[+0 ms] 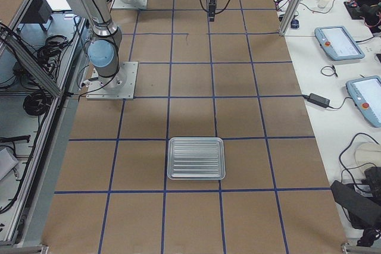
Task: Place bearing gear from tray to pile
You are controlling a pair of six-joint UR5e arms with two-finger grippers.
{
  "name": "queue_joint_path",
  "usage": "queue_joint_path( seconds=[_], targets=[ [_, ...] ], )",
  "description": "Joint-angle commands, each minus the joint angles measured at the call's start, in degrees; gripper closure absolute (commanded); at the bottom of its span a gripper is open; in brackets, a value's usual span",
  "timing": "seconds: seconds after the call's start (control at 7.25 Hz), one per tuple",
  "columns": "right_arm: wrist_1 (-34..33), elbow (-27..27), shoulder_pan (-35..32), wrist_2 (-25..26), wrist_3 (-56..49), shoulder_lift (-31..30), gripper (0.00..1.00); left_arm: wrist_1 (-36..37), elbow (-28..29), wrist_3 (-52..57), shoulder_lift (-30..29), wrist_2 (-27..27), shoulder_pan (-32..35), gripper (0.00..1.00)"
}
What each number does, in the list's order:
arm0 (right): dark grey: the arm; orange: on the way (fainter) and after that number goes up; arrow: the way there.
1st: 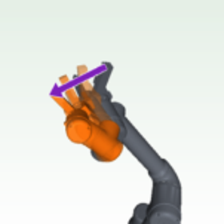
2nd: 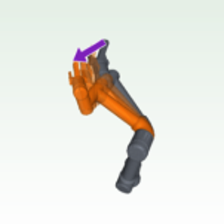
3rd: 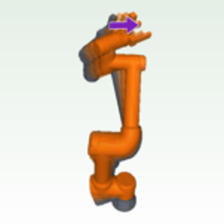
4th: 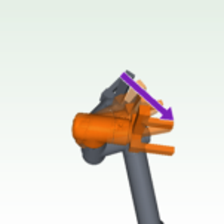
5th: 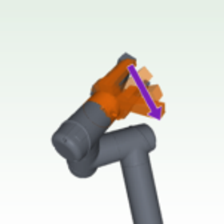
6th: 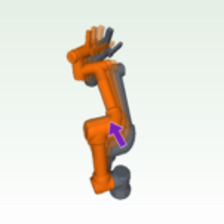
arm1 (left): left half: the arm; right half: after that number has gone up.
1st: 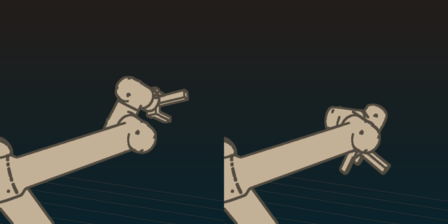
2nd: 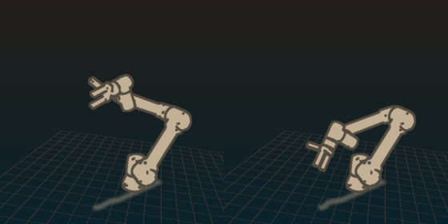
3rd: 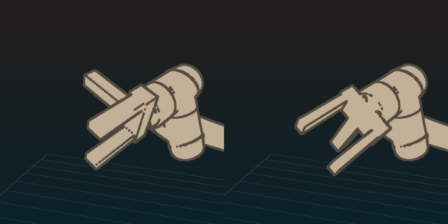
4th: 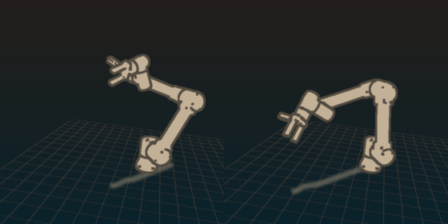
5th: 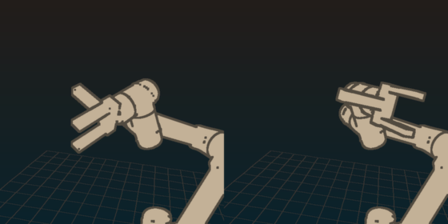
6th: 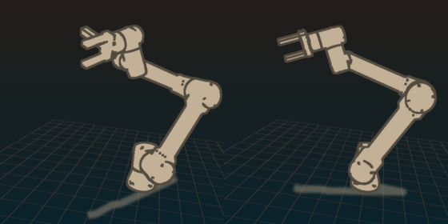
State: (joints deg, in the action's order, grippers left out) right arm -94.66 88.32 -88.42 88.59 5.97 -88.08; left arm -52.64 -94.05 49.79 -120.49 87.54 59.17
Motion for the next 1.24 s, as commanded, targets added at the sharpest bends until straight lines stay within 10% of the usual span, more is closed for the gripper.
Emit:
queue_joint_path(
  seconds=[0.0,0.55,0.97,1.1],
  targets=[
    [0.0,0.1,0.0,-0.2,0.1,0.0,0.0,0.4,0.5,0.8,-1.7,-0.6,-0.3,1.0],
    [0.0,0.0,0.0,-0.3,0.0,0.0,0.0,3.9,0.6,0.5,-3.2,-0.2,-0.5,1.0],
    [0.0,0.0,0.0,0.0,0.0,-0.1,0.0,3.7,-0.1,-1.4,-3.0,-0.1,-0.8,0.21],
    [0.0,0.0,0.0,0.1,0.0,0.0,0.0,3.1,0.3,-2.7,-2.4,0.0,-0.6,0.19]
  ],
)
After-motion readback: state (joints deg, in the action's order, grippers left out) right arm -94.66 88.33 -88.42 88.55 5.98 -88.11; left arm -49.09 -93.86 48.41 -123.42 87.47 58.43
